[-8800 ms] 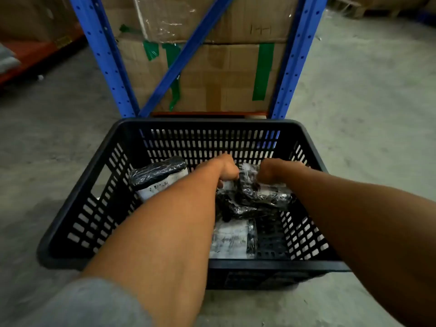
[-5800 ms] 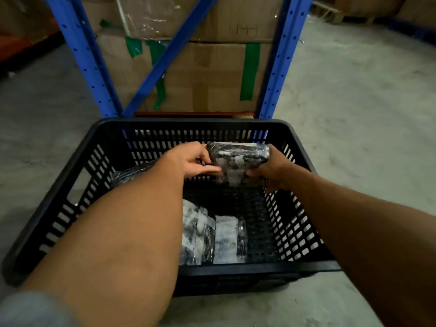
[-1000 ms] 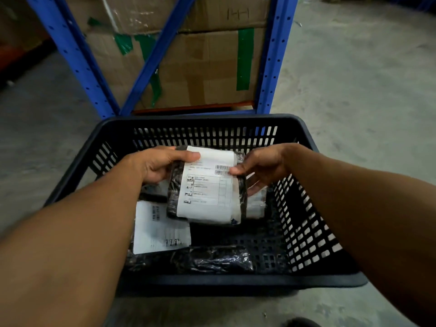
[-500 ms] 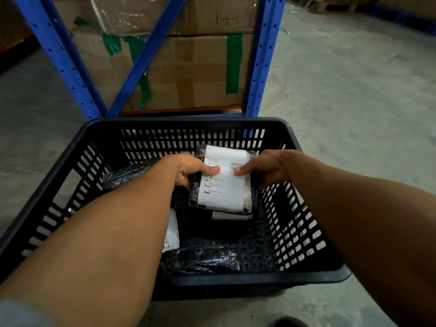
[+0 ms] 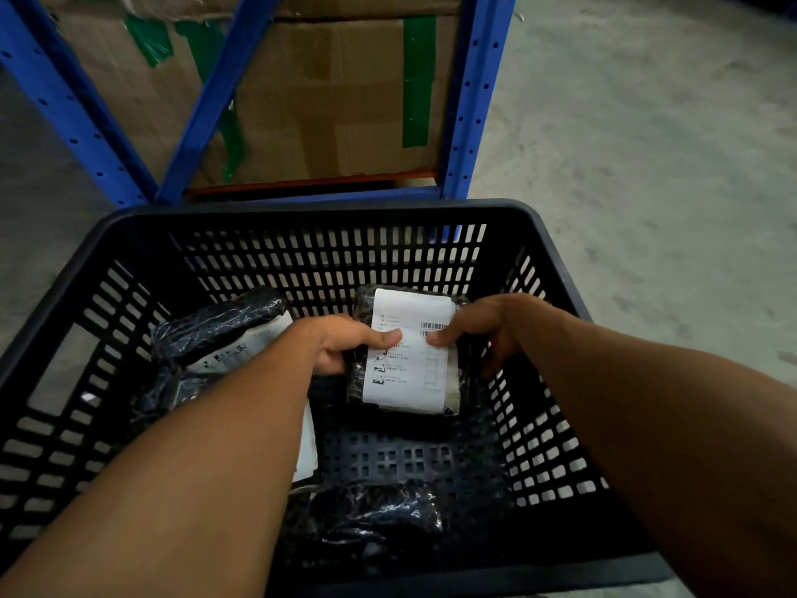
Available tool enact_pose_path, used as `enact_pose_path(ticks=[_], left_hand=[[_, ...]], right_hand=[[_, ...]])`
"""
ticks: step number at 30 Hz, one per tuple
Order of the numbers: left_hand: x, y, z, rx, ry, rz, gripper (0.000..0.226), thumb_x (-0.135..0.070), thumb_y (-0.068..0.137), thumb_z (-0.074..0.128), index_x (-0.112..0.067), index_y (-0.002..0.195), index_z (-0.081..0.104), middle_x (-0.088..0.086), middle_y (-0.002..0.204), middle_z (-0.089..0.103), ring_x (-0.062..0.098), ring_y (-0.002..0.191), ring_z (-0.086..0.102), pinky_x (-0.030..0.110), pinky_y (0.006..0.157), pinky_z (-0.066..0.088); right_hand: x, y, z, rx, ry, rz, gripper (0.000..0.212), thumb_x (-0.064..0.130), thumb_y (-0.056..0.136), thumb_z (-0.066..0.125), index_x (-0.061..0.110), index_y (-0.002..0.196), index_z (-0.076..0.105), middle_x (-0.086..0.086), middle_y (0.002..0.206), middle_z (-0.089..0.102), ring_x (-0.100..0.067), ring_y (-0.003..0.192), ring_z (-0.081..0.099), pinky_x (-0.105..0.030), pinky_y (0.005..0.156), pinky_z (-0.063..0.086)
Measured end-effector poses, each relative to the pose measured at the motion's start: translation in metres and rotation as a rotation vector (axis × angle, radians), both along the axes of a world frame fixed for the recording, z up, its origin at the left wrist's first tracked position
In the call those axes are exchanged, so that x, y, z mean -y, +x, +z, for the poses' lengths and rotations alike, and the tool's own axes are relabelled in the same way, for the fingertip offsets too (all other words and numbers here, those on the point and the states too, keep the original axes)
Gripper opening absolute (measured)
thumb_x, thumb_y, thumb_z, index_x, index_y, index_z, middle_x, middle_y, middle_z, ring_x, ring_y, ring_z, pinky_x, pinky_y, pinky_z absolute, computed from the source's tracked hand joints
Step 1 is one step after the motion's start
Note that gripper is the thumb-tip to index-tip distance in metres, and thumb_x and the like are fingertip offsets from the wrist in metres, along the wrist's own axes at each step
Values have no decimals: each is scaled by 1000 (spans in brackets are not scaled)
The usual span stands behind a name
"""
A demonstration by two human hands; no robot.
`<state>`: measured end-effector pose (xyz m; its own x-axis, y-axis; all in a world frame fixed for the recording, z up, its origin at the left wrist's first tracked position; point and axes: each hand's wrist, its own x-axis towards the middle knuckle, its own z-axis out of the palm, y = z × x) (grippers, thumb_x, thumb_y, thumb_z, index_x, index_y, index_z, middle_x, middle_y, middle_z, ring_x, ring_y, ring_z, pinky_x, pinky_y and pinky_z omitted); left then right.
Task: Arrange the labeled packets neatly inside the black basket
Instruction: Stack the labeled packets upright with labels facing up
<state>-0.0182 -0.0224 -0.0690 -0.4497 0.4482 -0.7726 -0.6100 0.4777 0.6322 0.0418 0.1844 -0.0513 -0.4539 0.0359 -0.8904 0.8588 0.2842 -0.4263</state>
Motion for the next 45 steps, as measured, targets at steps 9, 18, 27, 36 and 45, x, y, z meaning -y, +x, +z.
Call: enact_pose_path(ticks=[9, 18, 27, 36, 45], left_hand=[[3, 5, -11, 142, 16, -21, 47, -31, 78, 75, -7, 118, 67, 14, 113, 74, 35, 107, 67, 60, 98, 45], [0, 14, -6, 193, -49, -90, 38, -18, 90, 63, -4, 125, 58, 18, 118, 71, 40, 112, 63, 73, 101, 35], [-6, 14, -13, 163, -80, -63, 32, -15, 91, 63, -3, 120, 58, 19, 116, 69, 40, 110, 63, 71, 98, 39], [-13, 8, -2, 81, -129, -72, 34, -14, 92, 62, -3, 124, 57, 19, 123, 66, 39, 113, 61, 68, 101, 38], [-17, 14, 13, -56, -323, -193, 65, -27, 87, 70, -3, 141, 43, 21, 144, 50, 40, 126, 52, 58, 106, 41]], right_hand=[[6, 6, -5, -39, -10, -111, 78, 42, 68, 84, 13, 133, 54, -13, 124, 68, -36, 111, 64, -58, 102, 45], [15, 7, -6, 100, 107, -80, 69, 48, 90, 60, 7, 142, 40, -20, 133, 57, -42, 116, 58, -58, 102, 45], [20, 4, -4, 139, 142, 114, 57, 31, 87, 71, 6, 133, 48, -16, 134, 58, -37, 120, 56, -50, 72, 47], [20, -1, 5, 86, 192, 73, 72, 29, 88, 71, 5, 146, 35, -18, 140, 53, -40, 122, 55, -58, 105, 42], [25, -2, 1, 114, 305, 173, 82, 35, 87, 72, 2, 149, 29, -21, 150, 41, -43, 124, 52, -56, 104, 44]])
